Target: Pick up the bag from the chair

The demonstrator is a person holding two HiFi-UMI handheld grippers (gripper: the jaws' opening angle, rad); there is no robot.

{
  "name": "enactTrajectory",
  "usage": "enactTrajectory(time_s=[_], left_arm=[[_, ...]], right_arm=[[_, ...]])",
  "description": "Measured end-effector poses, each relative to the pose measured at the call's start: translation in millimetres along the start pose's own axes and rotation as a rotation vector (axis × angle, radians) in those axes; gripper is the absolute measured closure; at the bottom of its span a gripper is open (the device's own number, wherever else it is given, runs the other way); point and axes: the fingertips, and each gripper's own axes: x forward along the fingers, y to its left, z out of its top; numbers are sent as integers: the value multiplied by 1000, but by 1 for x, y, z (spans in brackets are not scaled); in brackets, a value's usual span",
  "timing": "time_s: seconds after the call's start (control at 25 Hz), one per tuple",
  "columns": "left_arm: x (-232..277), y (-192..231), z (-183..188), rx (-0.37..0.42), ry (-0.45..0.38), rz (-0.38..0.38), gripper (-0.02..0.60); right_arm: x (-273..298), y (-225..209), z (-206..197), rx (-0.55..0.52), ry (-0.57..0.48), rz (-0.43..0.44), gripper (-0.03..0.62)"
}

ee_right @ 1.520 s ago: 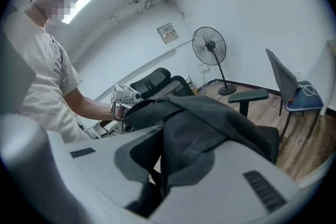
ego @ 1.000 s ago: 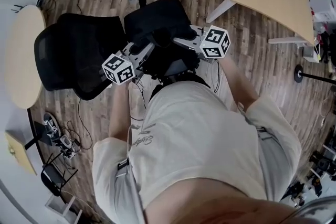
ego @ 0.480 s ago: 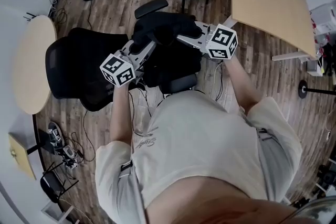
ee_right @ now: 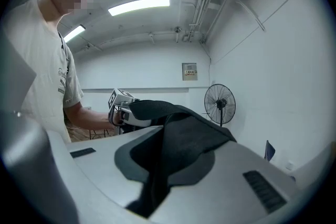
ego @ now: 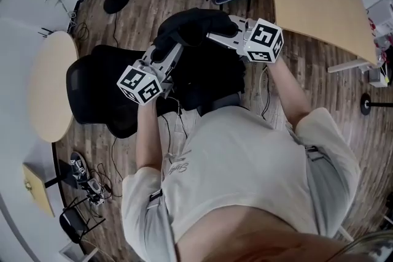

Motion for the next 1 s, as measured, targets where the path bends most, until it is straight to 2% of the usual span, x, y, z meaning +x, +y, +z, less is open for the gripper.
enactTrajectory(time_s=[0.24,0.48,0.72,1.0], left_arm=[[-10,-9,10,17,-8,14,525],[-15,-16,9,42,7,27,525],[-21,-28,-4,23,23,32,525],[-25,-39,-18,3,30,37,525]], right_arm=[[1,9,11,-23,-9,-13,571],[0,17,11,-1,-27,-26,571],[-4,29,0,28,-34,-54,572],[-9,40,-11,43,-19,-42,574]])
